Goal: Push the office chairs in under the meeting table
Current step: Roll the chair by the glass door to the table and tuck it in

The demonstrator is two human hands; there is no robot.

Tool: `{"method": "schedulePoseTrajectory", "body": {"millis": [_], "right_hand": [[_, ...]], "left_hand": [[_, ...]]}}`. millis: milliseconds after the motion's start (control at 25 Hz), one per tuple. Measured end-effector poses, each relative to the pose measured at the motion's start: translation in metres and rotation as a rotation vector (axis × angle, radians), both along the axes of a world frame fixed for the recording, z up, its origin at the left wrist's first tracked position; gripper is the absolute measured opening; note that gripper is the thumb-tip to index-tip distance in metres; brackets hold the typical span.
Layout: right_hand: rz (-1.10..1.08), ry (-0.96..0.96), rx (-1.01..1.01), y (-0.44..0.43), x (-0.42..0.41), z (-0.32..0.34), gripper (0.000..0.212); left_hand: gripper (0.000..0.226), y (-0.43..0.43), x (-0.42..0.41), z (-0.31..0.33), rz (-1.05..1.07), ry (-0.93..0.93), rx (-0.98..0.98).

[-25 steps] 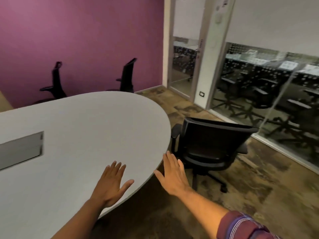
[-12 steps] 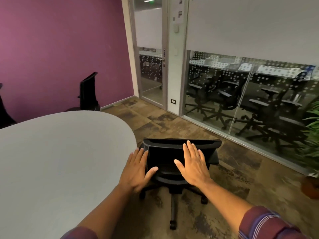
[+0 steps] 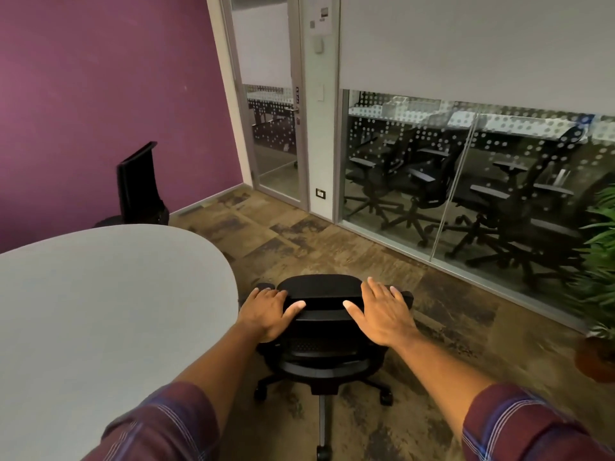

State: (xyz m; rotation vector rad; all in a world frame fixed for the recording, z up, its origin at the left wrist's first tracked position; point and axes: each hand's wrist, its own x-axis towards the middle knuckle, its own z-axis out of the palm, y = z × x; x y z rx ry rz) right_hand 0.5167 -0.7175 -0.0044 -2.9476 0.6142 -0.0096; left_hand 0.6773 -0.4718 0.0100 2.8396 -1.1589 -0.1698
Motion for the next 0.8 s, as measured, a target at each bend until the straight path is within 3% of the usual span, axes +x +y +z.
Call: {"method": "schedulePoseTrajectory", "body": {"millis": [160,560,800], "right_hand": [[0.060,0.104,-0.073,-0.012,0.021,0.002,0.073],[0.114,0.067,-0.169,0.000,0.001,-0.004,0.052],[0.197,0.097,-0.114,0.028,-0.030,0.001,0.051]], "left_hand": [[0.089,-0.005,0.029,0.001,0.045,0.054,0.129],[0.084,0.009,0.016,0.015,-0.109,-0.111,0.307],[0.092,0.056,-0.026,0.002,-0.191,-0.028,0.172]]}}
